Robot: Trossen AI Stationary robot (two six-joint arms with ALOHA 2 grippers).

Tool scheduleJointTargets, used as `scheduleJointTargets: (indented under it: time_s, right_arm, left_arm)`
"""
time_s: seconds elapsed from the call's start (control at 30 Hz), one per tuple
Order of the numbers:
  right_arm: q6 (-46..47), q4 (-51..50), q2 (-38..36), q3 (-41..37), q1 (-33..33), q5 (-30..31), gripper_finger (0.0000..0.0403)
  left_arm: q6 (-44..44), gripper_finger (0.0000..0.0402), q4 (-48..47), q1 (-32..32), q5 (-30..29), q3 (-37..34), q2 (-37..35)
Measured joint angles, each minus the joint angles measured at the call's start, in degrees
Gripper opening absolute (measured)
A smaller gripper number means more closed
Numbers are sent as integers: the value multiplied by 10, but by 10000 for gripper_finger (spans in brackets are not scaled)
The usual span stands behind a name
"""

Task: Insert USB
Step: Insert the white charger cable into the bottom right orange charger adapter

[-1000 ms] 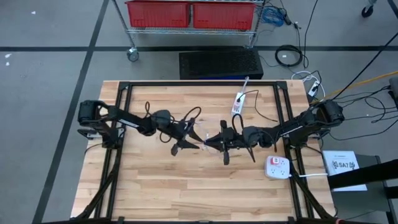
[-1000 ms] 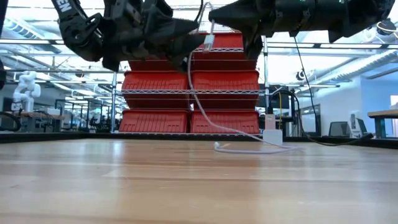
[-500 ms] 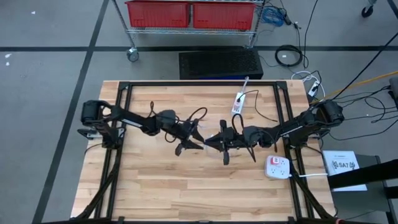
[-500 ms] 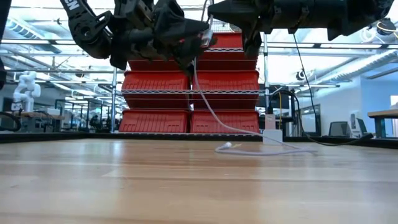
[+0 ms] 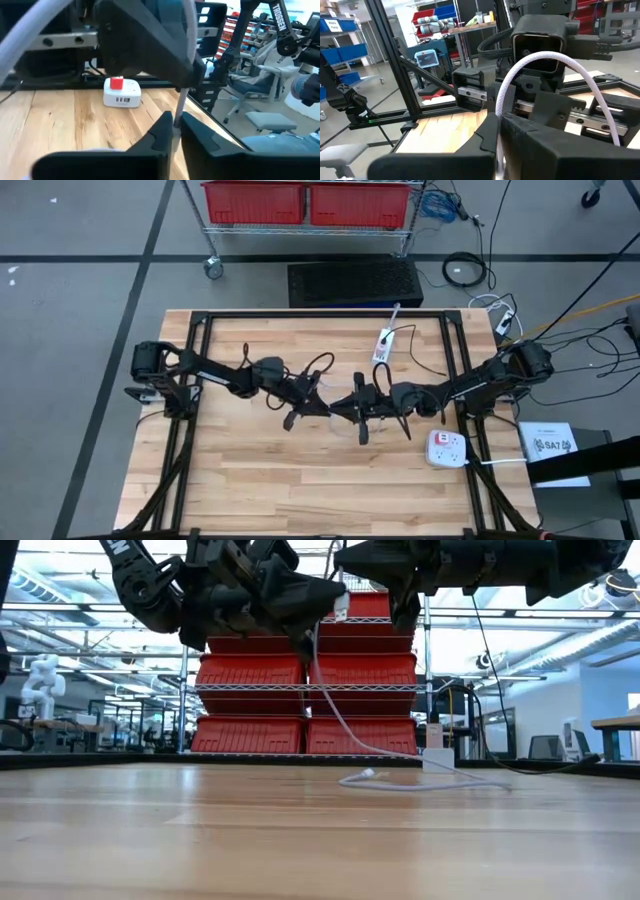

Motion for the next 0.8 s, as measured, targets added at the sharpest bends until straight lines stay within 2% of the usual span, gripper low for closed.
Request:
scheduleJointTargets:
  time_s: [0.13,0.6,0.7,0.8]
  right_arm:
    - [0,-1,-1,0,0,0,0]
    - [5,-15,-1,1,0,4,0]
    - [16,-15,-1,1,0,5,13]
    - [21,-19,-1,1,0,7,42]
  left_arm:
    - [19,9,-1,-8,-3,14,6]
    - [29,2,-1,-16,-28,24,16]
    - [28,1,-1,-16,-29,24,16]
    - [27,1,4,-16,-30,24,16]
